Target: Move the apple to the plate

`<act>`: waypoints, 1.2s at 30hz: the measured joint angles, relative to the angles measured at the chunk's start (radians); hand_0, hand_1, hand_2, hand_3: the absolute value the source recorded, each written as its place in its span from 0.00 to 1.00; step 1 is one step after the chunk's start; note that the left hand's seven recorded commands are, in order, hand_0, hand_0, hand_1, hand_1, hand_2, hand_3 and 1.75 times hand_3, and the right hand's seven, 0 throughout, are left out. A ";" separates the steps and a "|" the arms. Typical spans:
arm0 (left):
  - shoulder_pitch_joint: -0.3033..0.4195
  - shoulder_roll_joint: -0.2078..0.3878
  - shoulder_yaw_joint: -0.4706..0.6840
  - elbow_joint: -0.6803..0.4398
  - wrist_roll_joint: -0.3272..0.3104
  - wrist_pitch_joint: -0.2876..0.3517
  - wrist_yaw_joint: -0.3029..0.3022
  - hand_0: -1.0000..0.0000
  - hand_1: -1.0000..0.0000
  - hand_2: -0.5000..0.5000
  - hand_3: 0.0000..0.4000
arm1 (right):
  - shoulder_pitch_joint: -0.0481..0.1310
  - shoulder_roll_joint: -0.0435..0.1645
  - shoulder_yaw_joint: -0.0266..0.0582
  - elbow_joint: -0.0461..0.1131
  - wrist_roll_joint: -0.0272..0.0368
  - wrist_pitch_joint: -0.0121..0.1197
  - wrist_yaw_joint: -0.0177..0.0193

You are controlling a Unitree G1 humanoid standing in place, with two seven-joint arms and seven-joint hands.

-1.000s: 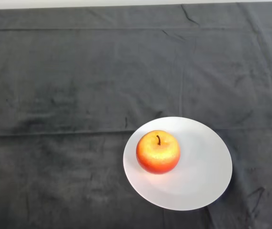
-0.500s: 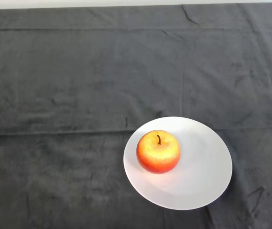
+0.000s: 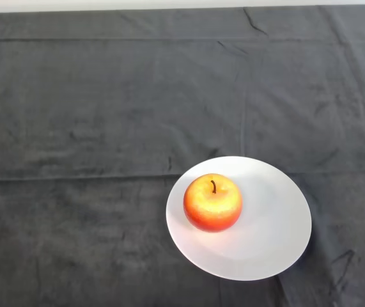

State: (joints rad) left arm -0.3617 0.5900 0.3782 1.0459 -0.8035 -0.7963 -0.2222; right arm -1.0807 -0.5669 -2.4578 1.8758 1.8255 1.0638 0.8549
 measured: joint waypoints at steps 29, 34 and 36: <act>-0.007 0.000 0.035 0.035 0.006 0.000 -0.006 1.00 1.00 0.50 0.00 | 0.000 0.000 0.0000 0.000 0.0000 0.000 0.0000; -0.007 0.000 0.045 0.035 0.008 0.000 -0.009 1.00 1.00 0.50 0.00 | 0.000 0.000 0.0000 0.000 0.0000 0.000 0.0000; -0.007 0.000 0.057 0.035 0.025 0.000 -0.009 1.00 1.00 0.50 0.00 | 0.000 0.000 0.0000 0.000 0.0000 0.000 0.0000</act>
State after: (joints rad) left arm -0.3689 0.5899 0.4350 1.0811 -0.7781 -0.7962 -0.2317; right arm -1.0807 -0.5669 -2.4578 1.8758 1.8255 1.0638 0.8549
